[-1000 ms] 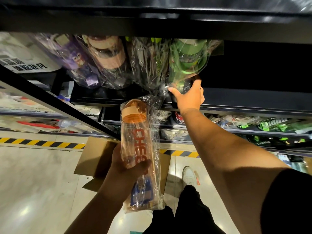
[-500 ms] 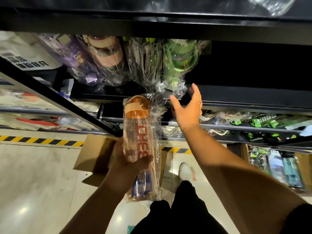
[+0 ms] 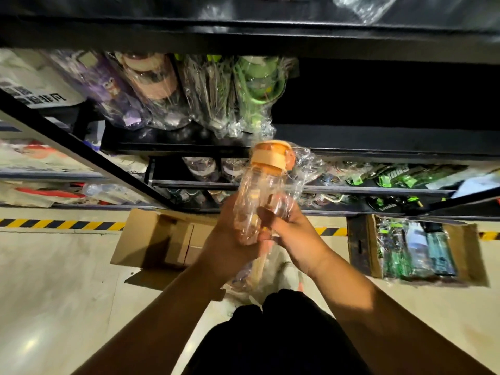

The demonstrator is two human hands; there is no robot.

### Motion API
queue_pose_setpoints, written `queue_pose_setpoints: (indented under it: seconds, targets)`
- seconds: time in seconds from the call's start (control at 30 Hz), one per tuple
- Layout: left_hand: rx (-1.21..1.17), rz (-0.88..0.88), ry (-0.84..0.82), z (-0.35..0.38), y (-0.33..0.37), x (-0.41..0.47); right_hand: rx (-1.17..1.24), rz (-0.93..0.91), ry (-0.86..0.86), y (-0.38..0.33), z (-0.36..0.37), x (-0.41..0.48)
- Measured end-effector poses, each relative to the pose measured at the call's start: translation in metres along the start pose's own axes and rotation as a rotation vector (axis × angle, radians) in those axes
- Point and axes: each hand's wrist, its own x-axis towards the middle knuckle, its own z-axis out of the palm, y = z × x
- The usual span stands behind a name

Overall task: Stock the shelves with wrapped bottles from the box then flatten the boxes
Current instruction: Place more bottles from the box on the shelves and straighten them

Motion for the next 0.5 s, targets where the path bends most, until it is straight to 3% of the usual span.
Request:
queue_pose_setpoints:
  seconds: [0.1, 0.33, 0.5]
  targets:
    - [0.048, 0.038, -0.029, 0.014, 0.020, 0.014, 0.147, 0.003, 0.028, -0.011, -0.019, 0.007]
    - [0.096, 0.048, -0.123, 0.044, 0.044, 0.055, 0.083, -0.017, 0.142, -0.047, -0.068, 0.035]
    - [0.281, -0.014, 0.005, 0.040, 0.055, 0.081, -0.009, -0.187, 0.226, -0.081, -0.100, 0.066]
